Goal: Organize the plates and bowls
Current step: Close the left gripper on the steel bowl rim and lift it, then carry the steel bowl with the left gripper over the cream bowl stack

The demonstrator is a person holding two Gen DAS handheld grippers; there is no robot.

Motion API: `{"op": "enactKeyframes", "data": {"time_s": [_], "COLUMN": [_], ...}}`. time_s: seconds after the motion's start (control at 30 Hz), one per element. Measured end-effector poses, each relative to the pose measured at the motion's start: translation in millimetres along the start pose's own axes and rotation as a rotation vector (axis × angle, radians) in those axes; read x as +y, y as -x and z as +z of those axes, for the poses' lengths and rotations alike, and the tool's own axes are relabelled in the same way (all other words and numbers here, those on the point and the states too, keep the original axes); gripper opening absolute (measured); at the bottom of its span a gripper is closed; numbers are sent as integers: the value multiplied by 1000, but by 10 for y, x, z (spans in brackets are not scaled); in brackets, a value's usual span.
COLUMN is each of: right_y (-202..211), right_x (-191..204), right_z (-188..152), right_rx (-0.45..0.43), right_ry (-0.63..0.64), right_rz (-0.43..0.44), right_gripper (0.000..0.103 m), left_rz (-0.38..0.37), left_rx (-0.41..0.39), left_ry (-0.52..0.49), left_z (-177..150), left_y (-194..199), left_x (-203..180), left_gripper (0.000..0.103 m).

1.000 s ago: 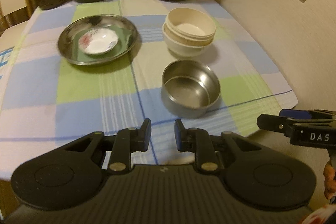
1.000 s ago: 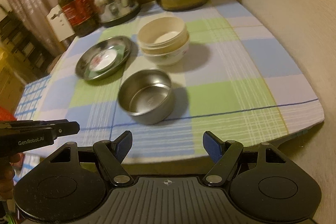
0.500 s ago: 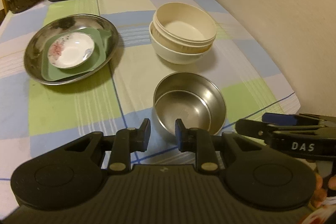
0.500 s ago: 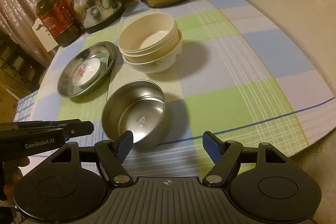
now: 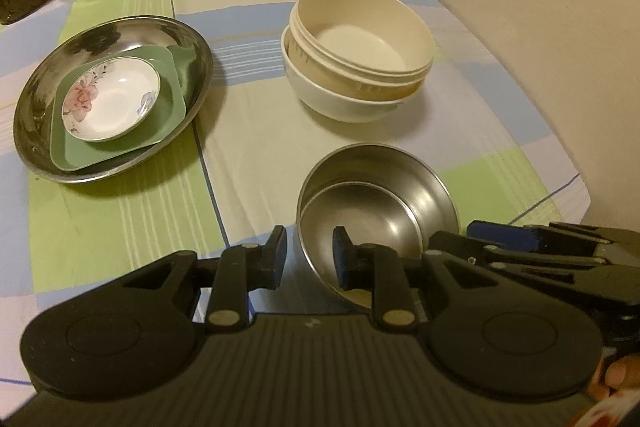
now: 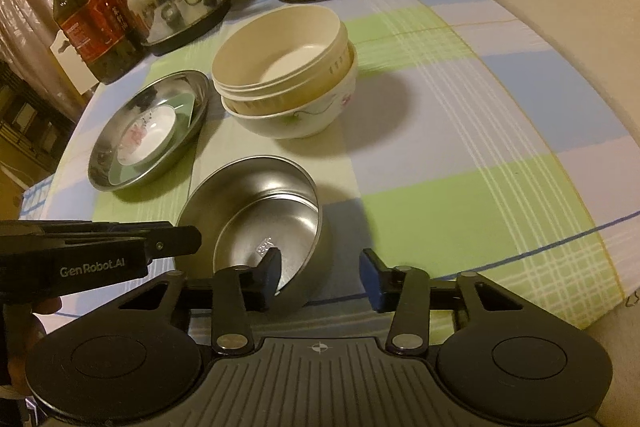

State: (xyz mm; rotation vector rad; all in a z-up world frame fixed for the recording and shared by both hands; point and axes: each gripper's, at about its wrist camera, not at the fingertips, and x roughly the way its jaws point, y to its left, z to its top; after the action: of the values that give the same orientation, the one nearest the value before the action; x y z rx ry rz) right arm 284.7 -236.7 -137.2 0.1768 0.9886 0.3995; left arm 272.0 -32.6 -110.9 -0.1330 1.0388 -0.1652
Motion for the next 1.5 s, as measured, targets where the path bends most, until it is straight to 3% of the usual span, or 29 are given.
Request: {"op": "enactKeyframes", "data": {"time_s": [0.23,0.47,0.93,1.5], "right_y": [-74,-106,-49,551], "right_x": [11,45,80,240], "right_z": [19,38,58,319], "right_rx": [-8,-16,-4,-25], "right_ry": [-7,0,0,27], "right_rz": [-10,-9,-20,0], "right_gripper": [26,13,10,10], "left_rz": [-2,-10,-7,-27], "left_rx": [14,32,12,-76], "left_ry": [-4,-10,-44,-62], "left_z": [36,36,6,185], "left_y": [-80,-132,-16,598], "left_x": [18,37,-12,-168], "left_gripper": [18,7,7,7]}}
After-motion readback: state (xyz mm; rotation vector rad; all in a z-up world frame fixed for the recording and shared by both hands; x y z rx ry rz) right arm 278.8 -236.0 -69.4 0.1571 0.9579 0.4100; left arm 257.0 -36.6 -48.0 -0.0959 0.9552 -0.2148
